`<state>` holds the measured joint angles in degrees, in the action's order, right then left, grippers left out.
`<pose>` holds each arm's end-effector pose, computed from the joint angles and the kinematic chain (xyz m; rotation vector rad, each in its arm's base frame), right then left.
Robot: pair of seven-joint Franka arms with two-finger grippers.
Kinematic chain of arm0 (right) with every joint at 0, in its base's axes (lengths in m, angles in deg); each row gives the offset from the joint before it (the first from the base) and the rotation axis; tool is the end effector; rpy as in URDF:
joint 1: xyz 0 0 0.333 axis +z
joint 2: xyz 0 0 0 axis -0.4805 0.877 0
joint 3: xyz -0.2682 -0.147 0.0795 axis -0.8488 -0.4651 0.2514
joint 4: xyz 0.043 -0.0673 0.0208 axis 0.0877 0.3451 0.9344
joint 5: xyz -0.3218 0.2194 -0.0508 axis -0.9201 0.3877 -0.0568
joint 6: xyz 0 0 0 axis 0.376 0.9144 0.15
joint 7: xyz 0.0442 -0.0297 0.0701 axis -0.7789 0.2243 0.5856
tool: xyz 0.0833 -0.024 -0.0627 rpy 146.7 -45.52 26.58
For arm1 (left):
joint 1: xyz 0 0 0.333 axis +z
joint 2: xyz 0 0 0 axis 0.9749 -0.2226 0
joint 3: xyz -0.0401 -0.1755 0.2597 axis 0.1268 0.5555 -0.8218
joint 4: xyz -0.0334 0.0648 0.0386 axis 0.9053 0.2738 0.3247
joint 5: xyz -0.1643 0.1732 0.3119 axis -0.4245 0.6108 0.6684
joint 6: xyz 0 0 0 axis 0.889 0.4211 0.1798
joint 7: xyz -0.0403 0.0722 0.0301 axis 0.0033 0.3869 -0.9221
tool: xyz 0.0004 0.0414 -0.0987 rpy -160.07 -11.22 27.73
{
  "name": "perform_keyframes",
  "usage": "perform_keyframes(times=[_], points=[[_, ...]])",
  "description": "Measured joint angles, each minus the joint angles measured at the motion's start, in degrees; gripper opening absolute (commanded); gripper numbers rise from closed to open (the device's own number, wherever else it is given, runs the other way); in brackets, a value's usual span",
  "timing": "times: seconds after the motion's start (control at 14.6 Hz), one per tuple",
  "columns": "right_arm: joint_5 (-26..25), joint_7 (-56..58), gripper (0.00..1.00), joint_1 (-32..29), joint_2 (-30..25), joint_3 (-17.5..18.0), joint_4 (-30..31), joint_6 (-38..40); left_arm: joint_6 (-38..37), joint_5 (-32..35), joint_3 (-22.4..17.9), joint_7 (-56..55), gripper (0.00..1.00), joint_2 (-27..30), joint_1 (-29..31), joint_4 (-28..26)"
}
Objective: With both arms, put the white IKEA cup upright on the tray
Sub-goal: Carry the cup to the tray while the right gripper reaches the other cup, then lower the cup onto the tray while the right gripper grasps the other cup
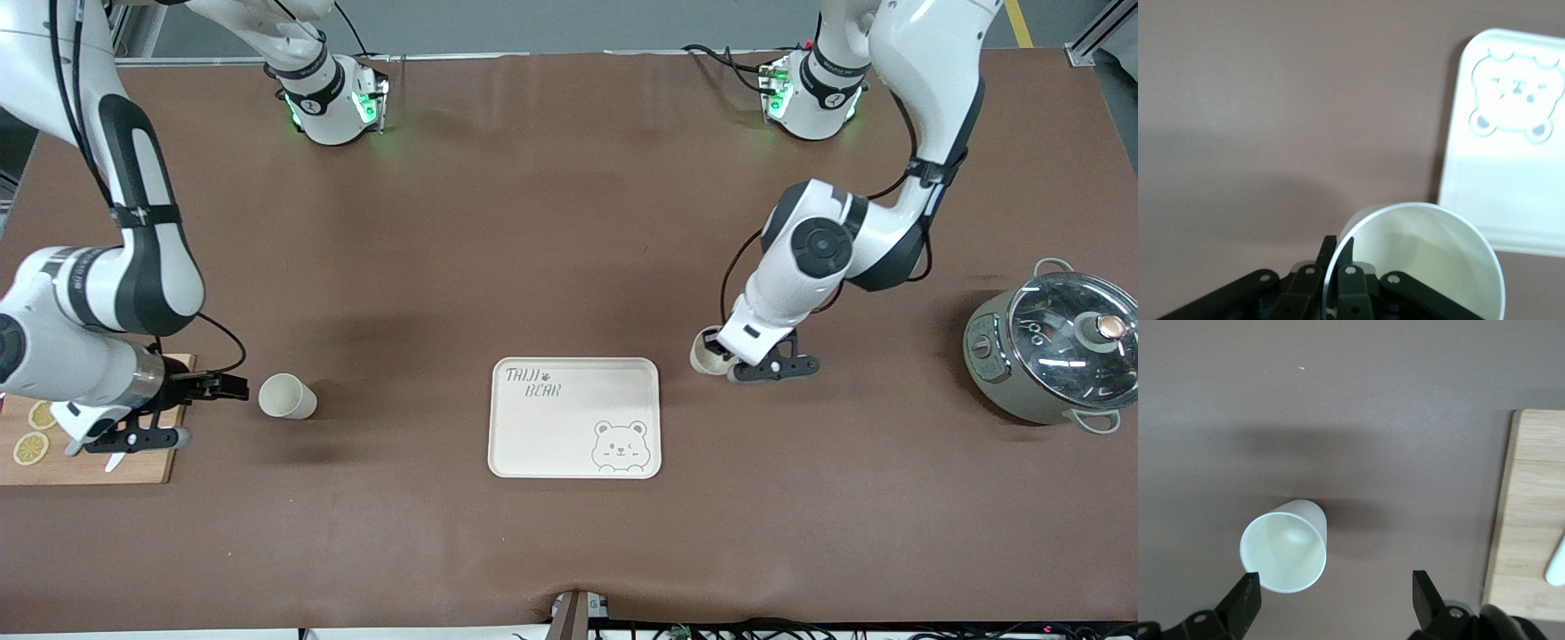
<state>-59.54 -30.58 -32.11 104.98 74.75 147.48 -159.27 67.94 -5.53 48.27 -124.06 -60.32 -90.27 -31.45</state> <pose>0.6754 -0.0406 0.3160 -3.1157 -0.1161 0.0855 0.5842 -0.2798 0.2944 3.0757 0.1893 0.0904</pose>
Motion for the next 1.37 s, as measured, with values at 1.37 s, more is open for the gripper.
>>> perform_keyframes(times=[1.37], points=[[0.0, 2.1, 1.0, 1.2, 6.4, 0.3, 2.1, -5.7, 2.0, 3.6, -0.3, -12.1, 0.0, -17.3, -10.0, 19.9]])
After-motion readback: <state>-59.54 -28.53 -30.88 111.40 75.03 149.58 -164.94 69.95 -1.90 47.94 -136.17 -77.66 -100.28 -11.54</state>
